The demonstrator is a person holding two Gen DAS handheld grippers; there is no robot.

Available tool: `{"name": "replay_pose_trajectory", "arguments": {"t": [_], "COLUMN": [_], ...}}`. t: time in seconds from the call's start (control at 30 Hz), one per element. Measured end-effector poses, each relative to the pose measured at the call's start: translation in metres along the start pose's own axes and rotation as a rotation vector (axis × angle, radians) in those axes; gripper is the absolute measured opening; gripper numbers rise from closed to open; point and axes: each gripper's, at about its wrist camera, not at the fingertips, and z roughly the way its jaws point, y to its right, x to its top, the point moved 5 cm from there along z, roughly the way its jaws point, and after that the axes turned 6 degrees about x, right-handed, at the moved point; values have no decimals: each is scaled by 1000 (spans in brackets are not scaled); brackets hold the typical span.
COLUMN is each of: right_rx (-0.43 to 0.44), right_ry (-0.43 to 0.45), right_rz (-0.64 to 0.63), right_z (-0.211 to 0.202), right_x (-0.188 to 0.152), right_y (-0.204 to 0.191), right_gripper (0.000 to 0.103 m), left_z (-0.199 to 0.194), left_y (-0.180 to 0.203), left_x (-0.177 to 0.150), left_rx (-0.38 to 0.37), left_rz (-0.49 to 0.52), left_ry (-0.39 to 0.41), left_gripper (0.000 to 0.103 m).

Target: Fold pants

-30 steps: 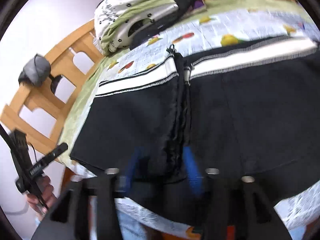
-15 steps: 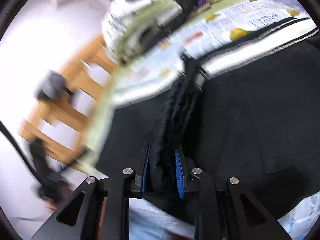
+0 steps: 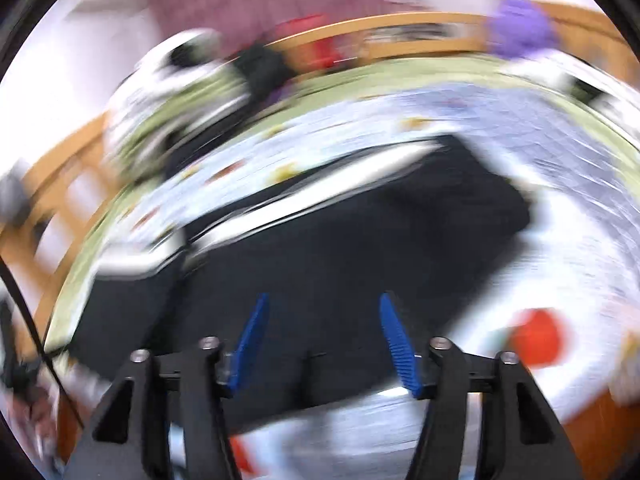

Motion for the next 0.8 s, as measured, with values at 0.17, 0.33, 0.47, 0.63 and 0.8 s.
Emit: {"name": "replay_pose_trajectory", "arguments": {"t": [0.17,0.33,0.47,0.63,0.8], "right_rx": [26,80,195,84,66], "right_ry": [-103,-91,-65,-52,-152], "right_rz": [217,196,172,91,-7], "right_z": [42,78,63,48,40], "right_x": [18,40,58,54,43], "right_y": [82,68,77,104,110], "right_gripper": [67,67,38,38,51], "left_z": [12,33,37,30,21], "left_y": [34,87,123,150,149], "left_x": [-2,2,8,17,17], "left_rx": [-82,-108,-91,-73,-66], "left_rz": [-91,-89,-35,-6,-11], "left_ry": [9,-21,-6,31,38], "left_gripper": [67,67,66,66,66]}}
